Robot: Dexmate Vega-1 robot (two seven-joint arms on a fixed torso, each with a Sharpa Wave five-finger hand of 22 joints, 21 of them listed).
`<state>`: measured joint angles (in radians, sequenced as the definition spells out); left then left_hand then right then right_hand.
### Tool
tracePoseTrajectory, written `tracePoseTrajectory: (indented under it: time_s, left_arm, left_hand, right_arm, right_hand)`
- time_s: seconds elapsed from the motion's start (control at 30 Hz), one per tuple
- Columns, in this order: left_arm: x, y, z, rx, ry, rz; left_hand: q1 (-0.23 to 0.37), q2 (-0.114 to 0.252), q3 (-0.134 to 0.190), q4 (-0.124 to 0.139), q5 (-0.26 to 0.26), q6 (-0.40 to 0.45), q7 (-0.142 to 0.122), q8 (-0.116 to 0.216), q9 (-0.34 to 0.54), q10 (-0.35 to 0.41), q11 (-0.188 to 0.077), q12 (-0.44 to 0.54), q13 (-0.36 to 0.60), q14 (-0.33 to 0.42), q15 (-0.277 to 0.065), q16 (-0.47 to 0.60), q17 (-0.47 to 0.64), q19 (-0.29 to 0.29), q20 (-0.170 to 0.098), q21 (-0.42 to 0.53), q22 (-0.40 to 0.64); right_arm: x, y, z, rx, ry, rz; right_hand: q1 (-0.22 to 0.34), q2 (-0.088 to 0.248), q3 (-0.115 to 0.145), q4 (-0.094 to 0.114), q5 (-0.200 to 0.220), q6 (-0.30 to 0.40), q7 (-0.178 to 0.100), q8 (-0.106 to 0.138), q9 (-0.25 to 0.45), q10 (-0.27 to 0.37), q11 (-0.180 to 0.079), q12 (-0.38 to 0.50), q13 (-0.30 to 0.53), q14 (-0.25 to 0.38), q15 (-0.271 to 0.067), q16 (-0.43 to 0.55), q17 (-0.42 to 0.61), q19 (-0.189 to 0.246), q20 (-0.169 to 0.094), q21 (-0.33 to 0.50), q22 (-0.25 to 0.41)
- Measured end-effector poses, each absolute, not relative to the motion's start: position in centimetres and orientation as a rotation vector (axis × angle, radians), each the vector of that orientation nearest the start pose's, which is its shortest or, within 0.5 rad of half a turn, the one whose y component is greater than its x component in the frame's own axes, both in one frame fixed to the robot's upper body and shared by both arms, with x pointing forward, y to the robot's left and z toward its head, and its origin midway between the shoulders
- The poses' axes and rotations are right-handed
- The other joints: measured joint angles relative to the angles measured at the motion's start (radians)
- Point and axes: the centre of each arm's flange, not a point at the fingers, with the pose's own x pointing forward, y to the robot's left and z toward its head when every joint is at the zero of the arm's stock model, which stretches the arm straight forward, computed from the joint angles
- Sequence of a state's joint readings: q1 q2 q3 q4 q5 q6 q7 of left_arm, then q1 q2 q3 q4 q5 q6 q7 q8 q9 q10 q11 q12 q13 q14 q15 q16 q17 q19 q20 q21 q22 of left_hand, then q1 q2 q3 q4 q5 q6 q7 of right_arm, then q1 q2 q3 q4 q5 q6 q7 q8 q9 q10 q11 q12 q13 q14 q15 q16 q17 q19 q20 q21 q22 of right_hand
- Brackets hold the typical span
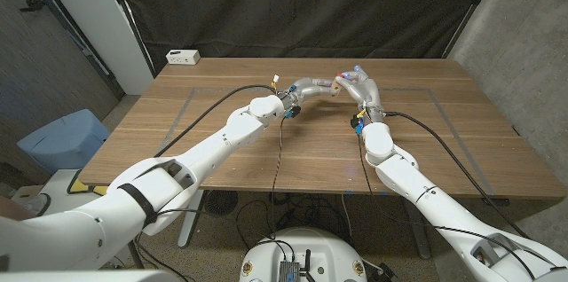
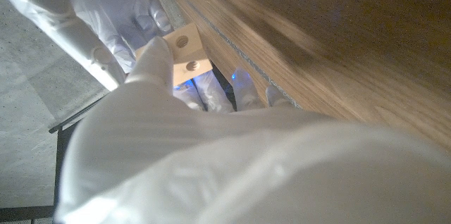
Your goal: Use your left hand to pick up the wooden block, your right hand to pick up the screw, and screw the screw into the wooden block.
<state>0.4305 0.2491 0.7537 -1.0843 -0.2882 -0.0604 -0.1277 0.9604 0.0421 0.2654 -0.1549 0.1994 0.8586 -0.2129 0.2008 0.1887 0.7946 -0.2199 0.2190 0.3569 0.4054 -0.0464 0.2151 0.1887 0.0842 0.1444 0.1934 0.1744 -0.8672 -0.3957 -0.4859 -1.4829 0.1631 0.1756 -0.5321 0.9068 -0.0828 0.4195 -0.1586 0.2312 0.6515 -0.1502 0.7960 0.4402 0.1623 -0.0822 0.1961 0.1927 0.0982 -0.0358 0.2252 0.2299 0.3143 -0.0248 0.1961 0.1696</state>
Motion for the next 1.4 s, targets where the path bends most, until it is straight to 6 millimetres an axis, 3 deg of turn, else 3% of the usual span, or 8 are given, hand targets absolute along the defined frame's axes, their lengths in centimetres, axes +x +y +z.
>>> tracePoseTrajectory:
  time_s: [0.53, 1.4]
  left_arm:
    - [68.52, 5.09, 3.34, 0.456, -0.503, -0.549]
    - [68.40, 5.07, 3.20, 0.454, -0.501, -0.547]
  left_hand:
    - [0.009, -0.009, -0.001, -0.001, 0.000, 0.008, 0.000, 0.000, -0.001, 0.000, 0.000, 0.000, 0.000, 0.000, 0.000, 0.000, 0.000, 0.000, 0.000, 0.000, 0.000]
    - [0.009, -0.009, 0.000, 0.000, 0.000, 0.011, 0.000, 0.000, 0.000, 0.000, 0.000, 0.000, -0.005, 0.000, 0.000, 0.000, 0.000, 0.000, 0.000, 0.000, 0.000]
  right_arm:
    - [61.95, -20.10, -2.00, -0.179, -0.714, -0.139]
    - [61.79, -20.23, -2.14, -0.176, -0.713, -0.128]
  right_hand:
    - [-0.004, -0.004, 0.000, 0.000, 0.000, -0.005, -0.005, 0.008, -0.009, -0.005, 0.006, 0.000, 0.000, 0.000, 0.000, 0.000, 0.000, 0.000, 0.000, 0.000, 0.000]
    - [-0.022, -0.022, -0.003, 0.003, 0.000, -0.050, -0.004, -0.023, -0.042, -0.036, 0.011, -0.008, 0.000, -0.009, 0.009, -0.004, 0.000, -0.006, 0.006, -0.004, 0.000]
